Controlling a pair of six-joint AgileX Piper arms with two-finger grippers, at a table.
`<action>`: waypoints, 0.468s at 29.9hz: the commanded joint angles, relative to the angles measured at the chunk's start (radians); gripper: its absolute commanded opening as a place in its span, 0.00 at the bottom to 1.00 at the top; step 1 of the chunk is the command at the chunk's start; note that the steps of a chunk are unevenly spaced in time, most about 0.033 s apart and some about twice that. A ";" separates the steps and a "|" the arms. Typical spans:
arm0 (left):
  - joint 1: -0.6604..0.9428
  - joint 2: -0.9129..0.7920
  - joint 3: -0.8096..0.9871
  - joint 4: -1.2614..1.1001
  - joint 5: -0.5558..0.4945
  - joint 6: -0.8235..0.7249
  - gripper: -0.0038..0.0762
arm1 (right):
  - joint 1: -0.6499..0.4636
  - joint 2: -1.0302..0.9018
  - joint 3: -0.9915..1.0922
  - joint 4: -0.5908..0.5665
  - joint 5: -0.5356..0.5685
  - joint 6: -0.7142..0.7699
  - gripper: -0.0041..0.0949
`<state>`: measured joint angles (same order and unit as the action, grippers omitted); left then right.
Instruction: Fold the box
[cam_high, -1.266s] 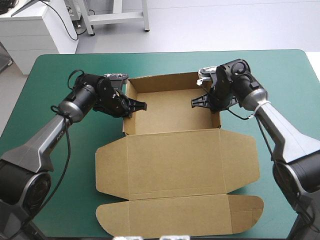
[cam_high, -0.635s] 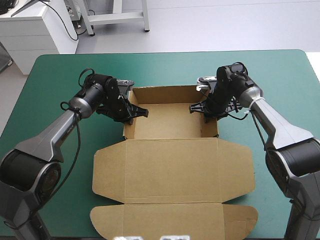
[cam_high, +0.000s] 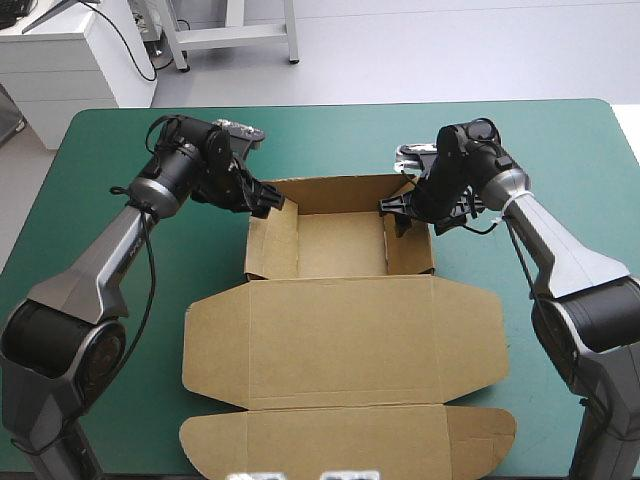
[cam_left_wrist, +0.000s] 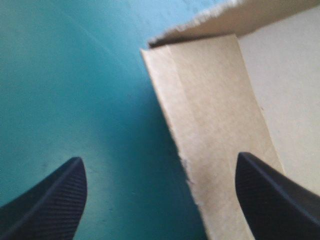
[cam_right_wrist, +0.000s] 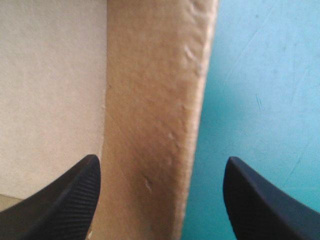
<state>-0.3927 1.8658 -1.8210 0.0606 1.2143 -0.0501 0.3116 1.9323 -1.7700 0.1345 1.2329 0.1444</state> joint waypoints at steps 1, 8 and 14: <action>-0.003 -0.055 -0.132 0.082 0.078 -0.029 0.71 | -0.011 -0.091 -0.076 0.007 0.012 -0.002 0.69; -0.003 -0.184 -0.111 0.064 0.076 -0.049 0.04 | -0.011 -0.195 -0.075 -0.015 0.012 0.022 0.70; -0.037 -0.387 0.099 0.058 0.075 0.020 0.04 | -0.011 -0.257 0.030 -0.014 0.012 0.049 0.69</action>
<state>-0.4075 1.6093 -1.7901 0.1184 1.2464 -0.0431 0.3071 1.7356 -1.7607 0.1237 1.2404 0.1847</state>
